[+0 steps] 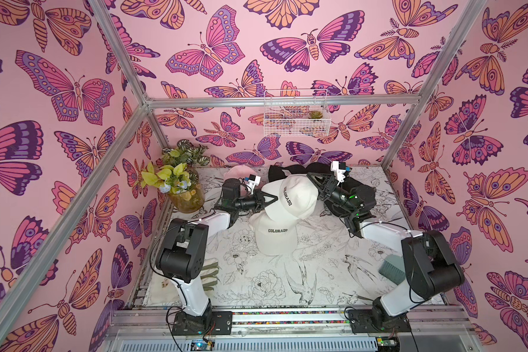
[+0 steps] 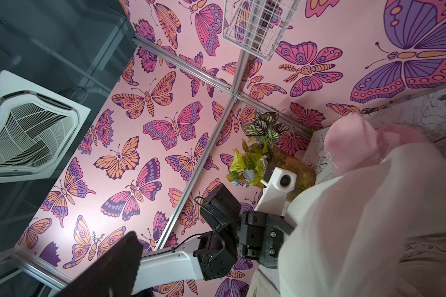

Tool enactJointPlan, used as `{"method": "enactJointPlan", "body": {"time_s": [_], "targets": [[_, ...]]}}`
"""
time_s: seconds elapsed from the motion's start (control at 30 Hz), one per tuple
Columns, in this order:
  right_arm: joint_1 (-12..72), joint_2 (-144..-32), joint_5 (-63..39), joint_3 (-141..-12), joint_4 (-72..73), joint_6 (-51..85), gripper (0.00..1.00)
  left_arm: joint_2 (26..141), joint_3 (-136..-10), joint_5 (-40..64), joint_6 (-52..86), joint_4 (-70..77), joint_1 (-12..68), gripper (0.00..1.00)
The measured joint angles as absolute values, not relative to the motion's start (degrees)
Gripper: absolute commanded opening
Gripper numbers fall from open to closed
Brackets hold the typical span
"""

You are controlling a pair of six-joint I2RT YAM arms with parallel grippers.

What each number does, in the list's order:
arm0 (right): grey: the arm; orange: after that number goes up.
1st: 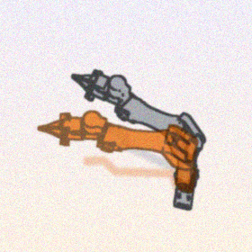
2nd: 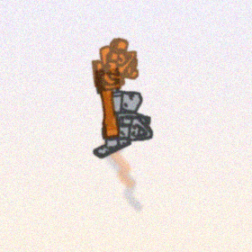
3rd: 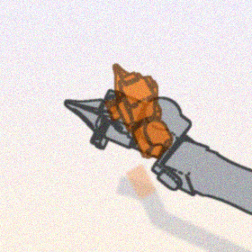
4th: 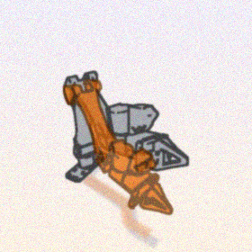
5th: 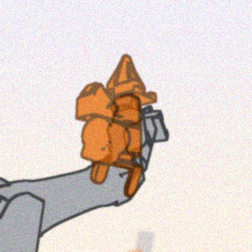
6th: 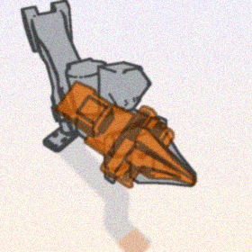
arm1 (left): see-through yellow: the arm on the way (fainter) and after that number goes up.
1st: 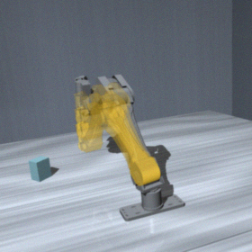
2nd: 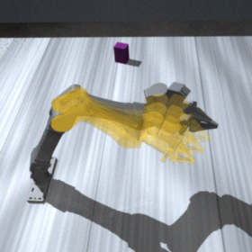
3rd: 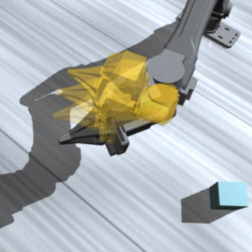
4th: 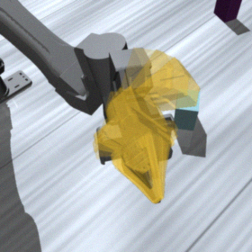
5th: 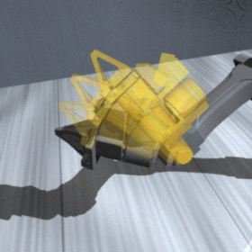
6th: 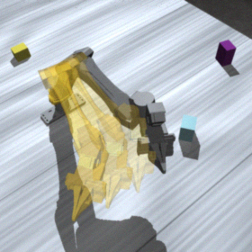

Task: Stack the baseball caps by color
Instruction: Pick up the baseball cap from the center of the board.

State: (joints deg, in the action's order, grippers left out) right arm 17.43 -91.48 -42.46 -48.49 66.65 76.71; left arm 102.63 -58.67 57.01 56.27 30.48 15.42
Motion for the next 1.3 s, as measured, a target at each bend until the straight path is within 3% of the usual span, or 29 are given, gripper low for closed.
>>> {"method": "enactJointPlan", "body": {"time_s": [0.2, 0.47, 0.87, 1.03, 1.3], "targets": [[17.47, -91.48, -43.64, -48.49, 66.37, 76.69, 0.95, 101.75, -58.7, 57.04, 54.98, 28.82, 15.0, 0.0], [17.47, -90.32, -43.68, -48.34, 61.73, 74.11, 0.65, 101.67, -58.7, 57.1, 54.81, 28.47, 15.0, 0.0], [17.52, -82.94, -43.77, -47.99, 42.76, 60.64, 0.61, 101.58, -58.7, 57.21, 54.46, 28.36, 15.0, 0.0], [17.52, -82.52, -43.79, -47.83, 39.86, 58.41, 0.52, 101.58, -58.7, 57.19, 54.46, 28.21, 15.0, 0.0], [17.52, -83.48, -43.77, -47.81, 41.19, 58.61, 0.18, 101.58, -58.7, 57.21, 54.43, 28.23, 15.0, 0.0]]}}
